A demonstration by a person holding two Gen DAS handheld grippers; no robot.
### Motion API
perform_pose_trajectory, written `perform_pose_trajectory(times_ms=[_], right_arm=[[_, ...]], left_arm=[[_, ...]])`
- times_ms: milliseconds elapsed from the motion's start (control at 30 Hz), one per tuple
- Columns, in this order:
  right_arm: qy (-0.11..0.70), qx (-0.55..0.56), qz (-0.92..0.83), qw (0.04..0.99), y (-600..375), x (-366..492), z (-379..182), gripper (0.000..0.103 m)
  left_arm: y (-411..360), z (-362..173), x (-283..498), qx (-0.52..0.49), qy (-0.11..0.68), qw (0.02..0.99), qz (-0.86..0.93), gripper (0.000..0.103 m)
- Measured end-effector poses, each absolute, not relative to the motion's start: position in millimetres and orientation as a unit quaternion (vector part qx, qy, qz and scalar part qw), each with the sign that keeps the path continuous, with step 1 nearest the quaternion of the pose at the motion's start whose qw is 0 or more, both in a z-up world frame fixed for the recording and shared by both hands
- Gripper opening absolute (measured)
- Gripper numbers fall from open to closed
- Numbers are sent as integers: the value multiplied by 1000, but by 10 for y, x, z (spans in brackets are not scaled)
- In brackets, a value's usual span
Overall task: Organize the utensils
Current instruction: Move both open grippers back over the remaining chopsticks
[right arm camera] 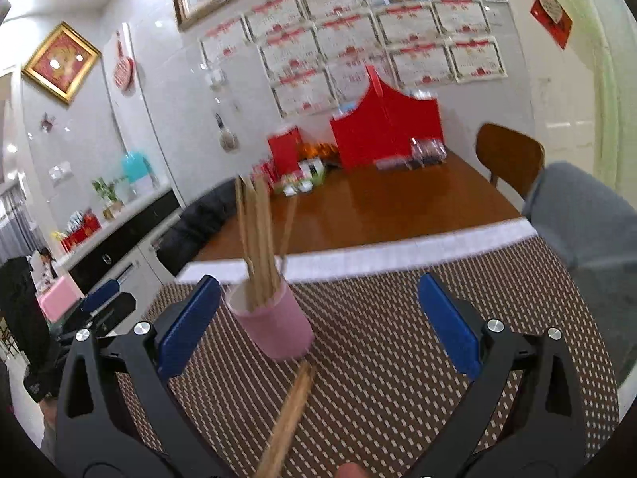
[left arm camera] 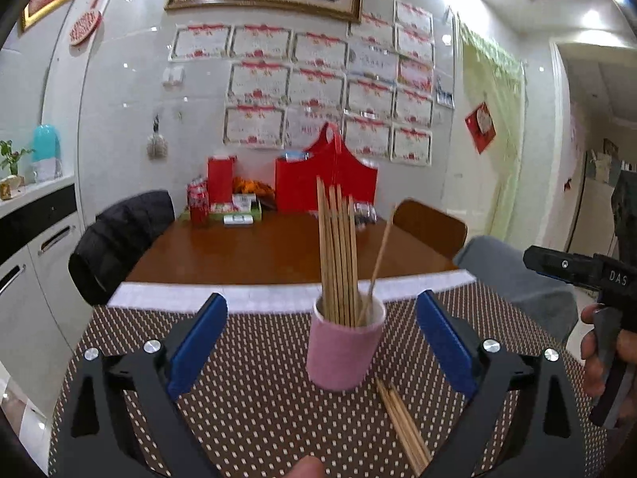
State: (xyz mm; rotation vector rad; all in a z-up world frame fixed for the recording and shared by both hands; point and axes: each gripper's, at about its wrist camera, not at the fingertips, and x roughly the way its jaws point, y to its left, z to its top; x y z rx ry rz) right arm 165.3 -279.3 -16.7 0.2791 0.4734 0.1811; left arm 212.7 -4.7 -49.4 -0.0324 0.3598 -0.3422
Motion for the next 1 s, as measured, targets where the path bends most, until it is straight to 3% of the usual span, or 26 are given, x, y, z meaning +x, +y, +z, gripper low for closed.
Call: perform_pose_trajectory(times_ms=[167,400,567,1000], right_arm=[[287,120,77,947,-2799,1721,-552,97],[360,99,80,924,-2777,1884,-997,97],[366,116,70,921,-2905,1887,-1093,97],[380,128,62,914,-3015,1956,-1164,97]], left_arm=[[-140,-824,2214,-24,233,954,-188,94],[-402,-1231,2367,30,370,907,-200,94],[-572,-1488,2317,61,438,873,-207,94],[-751,-1932,2127,95,469,855,-199,94]])
